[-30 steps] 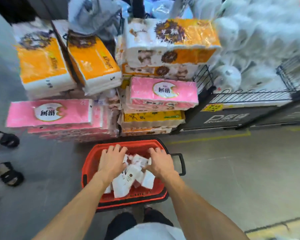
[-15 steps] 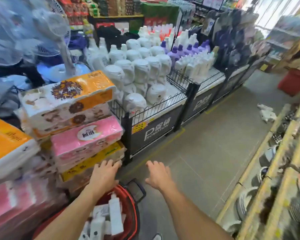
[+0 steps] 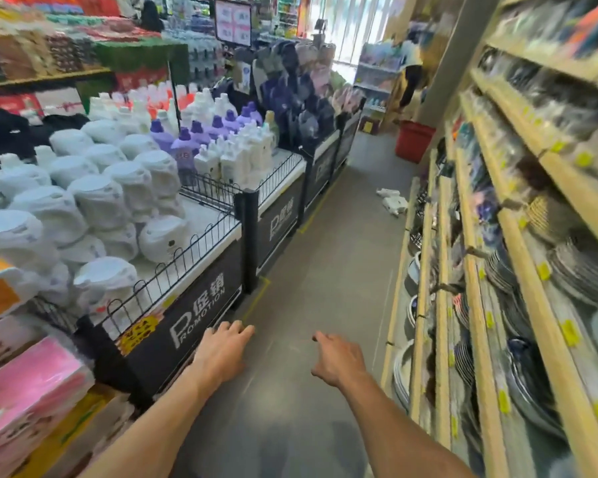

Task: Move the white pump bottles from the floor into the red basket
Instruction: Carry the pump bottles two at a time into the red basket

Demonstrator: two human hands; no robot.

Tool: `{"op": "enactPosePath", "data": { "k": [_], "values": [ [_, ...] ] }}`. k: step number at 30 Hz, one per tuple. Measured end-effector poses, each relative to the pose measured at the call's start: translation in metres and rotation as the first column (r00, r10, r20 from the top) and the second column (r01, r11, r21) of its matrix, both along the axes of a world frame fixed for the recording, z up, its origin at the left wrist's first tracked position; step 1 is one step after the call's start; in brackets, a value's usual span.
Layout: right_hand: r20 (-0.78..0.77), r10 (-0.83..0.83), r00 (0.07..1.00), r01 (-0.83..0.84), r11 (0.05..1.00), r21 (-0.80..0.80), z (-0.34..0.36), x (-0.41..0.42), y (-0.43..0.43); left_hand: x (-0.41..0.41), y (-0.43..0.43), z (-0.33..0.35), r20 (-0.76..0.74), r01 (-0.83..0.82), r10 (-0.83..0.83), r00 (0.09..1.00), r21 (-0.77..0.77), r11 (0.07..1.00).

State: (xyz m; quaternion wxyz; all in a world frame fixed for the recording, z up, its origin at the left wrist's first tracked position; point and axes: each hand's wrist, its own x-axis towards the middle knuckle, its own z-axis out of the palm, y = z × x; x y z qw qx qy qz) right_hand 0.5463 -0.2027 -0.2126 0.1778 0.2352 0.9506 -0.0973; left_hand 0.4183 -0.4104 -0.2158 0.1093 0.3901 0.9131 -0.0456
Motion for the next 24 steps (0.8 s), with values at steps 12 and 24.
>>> {"op": "enactPosePath", "data": {
  "k": [12, 24],
  "values": [
    [-0.071, -0.178, 0.981, 0.181, 0.983, 0.037, 0.015, -0.1, 0.102, -0.125, 0.123, 0.02, -0.053, 0.168, -0.167, 0.985, 0.028, 0.985],
    [-0.107, -0.319, 0.942, 0.329, 0.94, 0.094, 0.048, -0.199, 0.198, -0.272, 0.237, 0.045, -0.075, 0.298, -0.293, 0.953, 0.077, 0.951]
  ]
}}
